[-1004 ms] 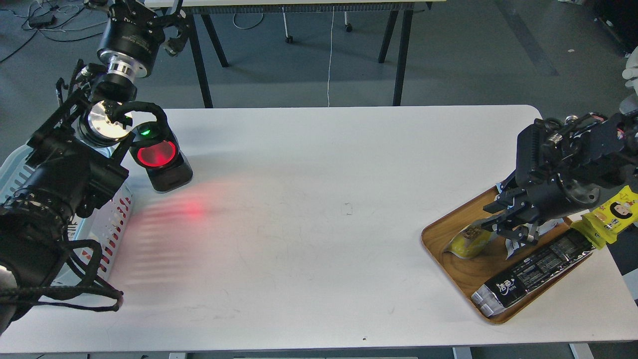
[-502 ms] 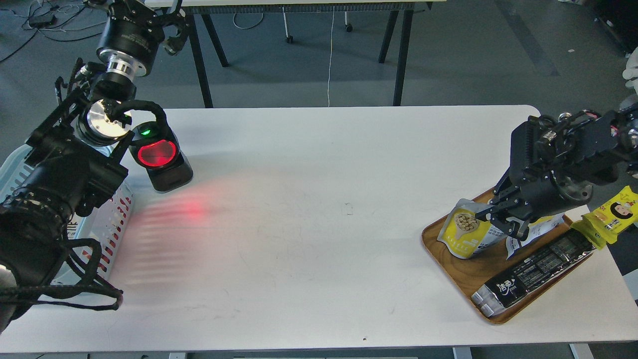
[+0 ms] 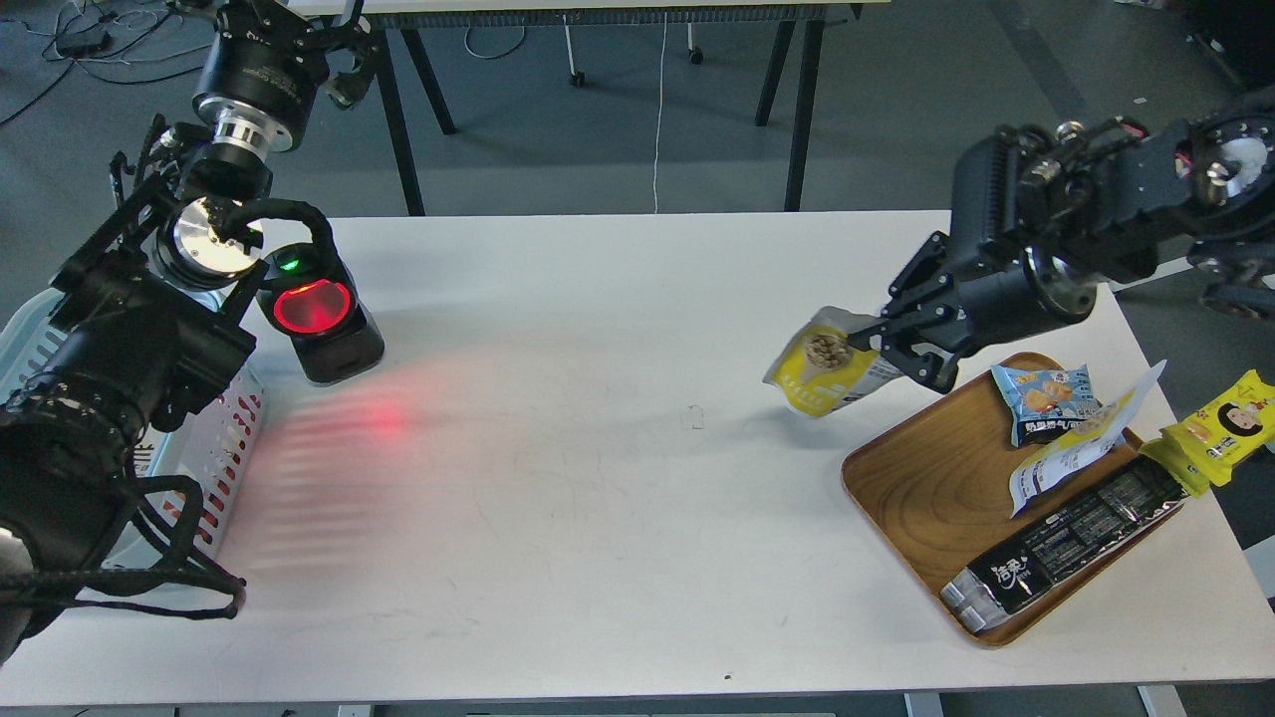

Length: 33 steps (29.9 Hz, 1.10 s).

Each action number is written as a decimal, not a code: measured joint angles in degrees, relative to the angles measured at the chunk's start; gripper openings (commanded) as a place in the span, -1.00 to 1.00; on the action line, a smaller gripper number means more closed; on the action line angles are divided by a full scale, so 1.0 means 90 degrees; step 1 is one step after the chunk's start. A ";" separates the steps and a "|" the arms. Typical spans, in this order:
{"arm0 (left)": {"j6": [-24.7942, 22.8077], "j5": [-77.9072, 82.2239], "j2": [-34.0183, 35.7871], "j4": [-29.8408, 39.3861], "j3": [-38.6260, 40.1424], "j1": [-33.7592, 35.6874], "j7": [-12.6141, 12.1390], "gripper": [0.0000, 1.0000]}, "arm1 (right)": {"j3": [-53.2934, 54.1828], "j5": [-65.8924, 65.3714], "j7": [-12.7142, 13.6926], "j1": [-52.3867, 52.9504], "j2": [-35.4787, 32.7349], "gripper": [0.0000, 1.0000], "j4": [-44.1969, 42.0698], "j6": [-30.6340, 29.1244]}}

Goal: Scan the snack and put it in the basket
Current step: 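Grasp the chip bag with the right gripper and lift it off the tray, then carry the chip bag toward the scanner and set it on the table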

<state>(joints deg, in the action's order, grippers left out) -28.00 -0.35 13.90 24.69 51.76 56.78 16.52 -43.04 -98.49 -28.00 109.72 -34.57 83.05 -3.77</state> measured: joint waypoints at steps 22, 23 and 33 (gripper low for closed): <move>0.0000 0.0008 -0.0002 0.0000 0.0000 -0.0023 -0.0022 0.99 | 0.0639 0.0631 0.0000 -0.0686 0.2734 -1.00 -0.1297 0.0277; 0.0000 0.0008 -0.0002 0.0000 0.0000 -0.0026 -0.0022 0.99 | 0.0639 0.0631 0.0000 -0.0707 0.2786 -1.00 -0.1332 0.0279; 0.0000 0.0008 0.0007 0.0000 0.0000 -0.0046 -0.0019 0.99 | 0.0625 0.0622 0.0000 -0.0776 0.3322 -1.00 -0.1578 0.0283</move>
<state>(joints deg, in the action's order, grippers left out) -28.00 -0.28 13.97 24.69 51.77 56.37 16.35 -37.41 -92.90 -28.00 102.73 -4.67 68.85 -1.22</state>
